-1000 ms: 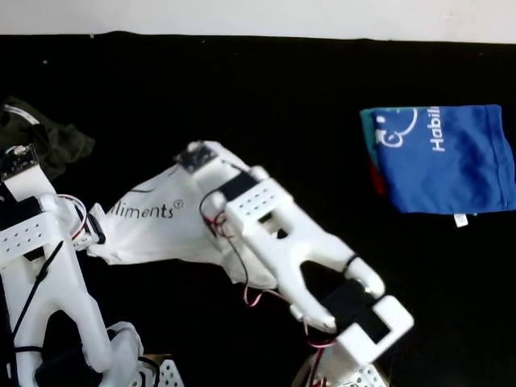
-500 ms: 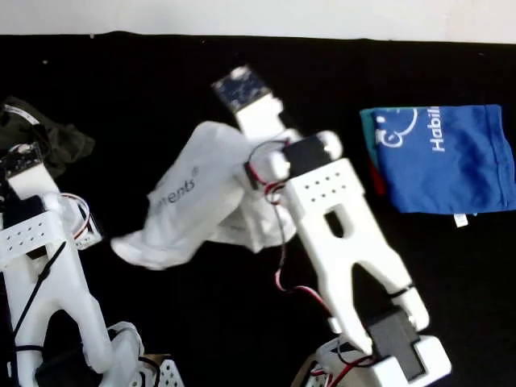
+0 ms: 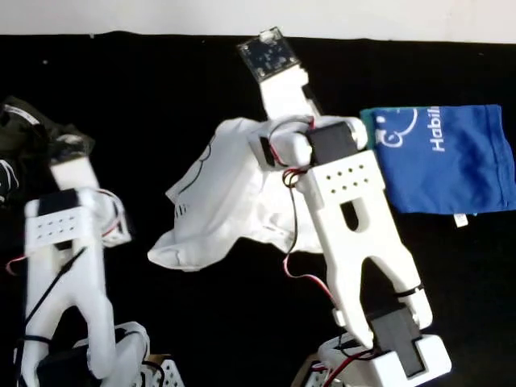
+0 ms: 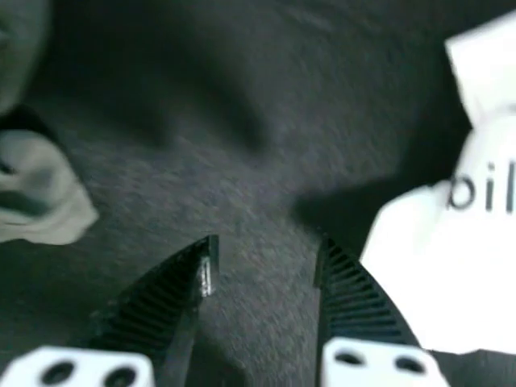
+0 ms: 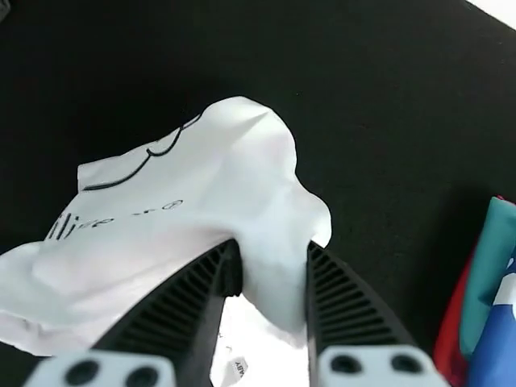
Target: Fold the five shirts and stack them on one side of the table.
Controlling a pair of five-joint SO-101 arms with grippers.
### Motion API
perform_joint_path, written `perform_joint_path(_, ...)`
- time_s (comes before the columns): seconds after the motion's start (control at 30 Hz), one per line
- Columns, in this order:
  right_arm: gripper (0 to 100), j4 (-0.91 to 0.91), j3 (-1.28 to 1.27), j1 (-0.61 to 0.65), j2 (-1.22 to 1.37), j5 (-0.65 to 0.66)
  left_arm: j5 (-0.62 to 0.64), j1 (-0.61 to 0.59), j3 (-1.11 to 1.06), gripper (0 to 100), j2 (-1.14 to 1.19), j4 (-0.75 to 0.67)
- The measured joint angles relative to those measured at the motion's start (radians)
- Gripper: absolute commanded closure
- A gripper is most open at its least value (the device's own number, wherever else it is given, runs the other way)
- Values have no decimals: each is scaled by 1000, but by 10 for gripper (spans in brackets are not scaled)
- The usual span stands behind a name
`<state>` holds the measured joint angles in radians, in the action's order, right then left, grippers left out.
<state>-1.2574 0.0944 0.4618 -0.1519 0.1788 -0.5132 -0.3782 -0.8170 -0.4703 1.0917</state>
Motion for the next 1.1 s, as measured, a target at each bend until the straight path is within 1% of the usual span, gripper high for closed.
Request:
perform_joint_path(0.1,875,0,0,-18,0,-43,0,101,-28,797,0,0)
perform_joint_path(0.23,875,0,0,-58,0,-52,0,245,-35,797,0,0)
perform_joint_path(0.5,875,63,0,-143,6,-55,0,416,-35,797,0,0)
perform_joint_path(0.67,875,71,0,-169,48,-55,0,528,-35,800,0,0)
perform_joint_path(0.73,875,69,0,-186,48,-55,0,555,-35,800,0,-12)
perform_joint_path(0.83,875,35,0,-215,43,-55,0,566,-35,806,0,-32)
perform_joint_path(0.9,875,-3,0,-235,17,-55,0,566,-35,867,0,-32)
perform_joint_path(0.97,875,-49,0,-252,-29,-55,0,574,-35,983,0,-32)
perform_joint_path(1.0,875,-71,0,-256,-57,-55,0,574,-35,998,0,-32)
perform_joint_path(1.03,875,-89,0,-261,-83,-55,0,574,-35,973,0,-32)
perform_joint_path(1.1,875,-114,2,-265,-123,-55,0,571,-35,970,0,-32)
